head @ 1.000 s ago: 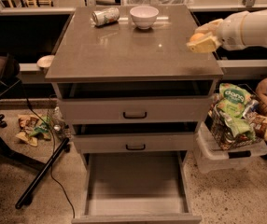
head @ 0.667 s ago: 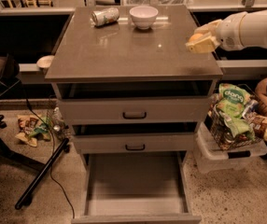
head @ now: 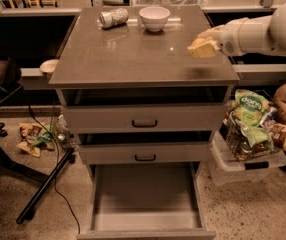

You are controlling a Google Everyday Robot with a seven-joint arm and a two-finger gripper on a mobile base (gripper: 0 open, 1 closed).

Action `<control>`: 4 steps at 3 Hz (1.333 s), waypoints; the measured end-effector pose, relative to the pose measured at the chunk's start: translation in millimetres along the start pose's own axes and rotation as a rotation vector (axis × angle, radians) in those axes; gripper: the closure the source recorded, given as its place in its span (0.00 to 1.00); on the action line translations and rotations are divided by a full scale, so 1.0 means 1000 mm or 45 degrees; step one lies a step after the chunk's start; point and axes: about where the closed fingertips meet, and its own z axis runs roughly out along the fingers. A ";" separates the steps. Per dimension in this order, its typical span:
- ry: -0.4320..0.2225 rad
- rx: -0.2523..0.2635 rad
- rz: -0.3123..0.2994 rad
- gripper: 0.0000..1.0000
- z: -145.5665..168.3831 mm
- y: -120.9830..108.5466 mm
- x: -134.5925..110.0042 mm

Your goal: Pick orange from bottom drawer and place on counter

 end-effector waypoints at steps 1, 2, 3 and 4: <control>-0.071 0.130 0.143 1.00 0.024 -0.024 -0.006; -0.126 0.201 0.223 1.00 0.045 -0.041 -0.010; -0.105 0.224 0.265 1.00 0.070 -0.047 -0.006; -0.093 0.235 0.287 1.00 0.094 -0.046 -0.001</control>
Offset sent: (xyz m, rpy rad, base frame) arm 0.0931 -0.0021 0.0043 0.2527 -0.0785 -0.2700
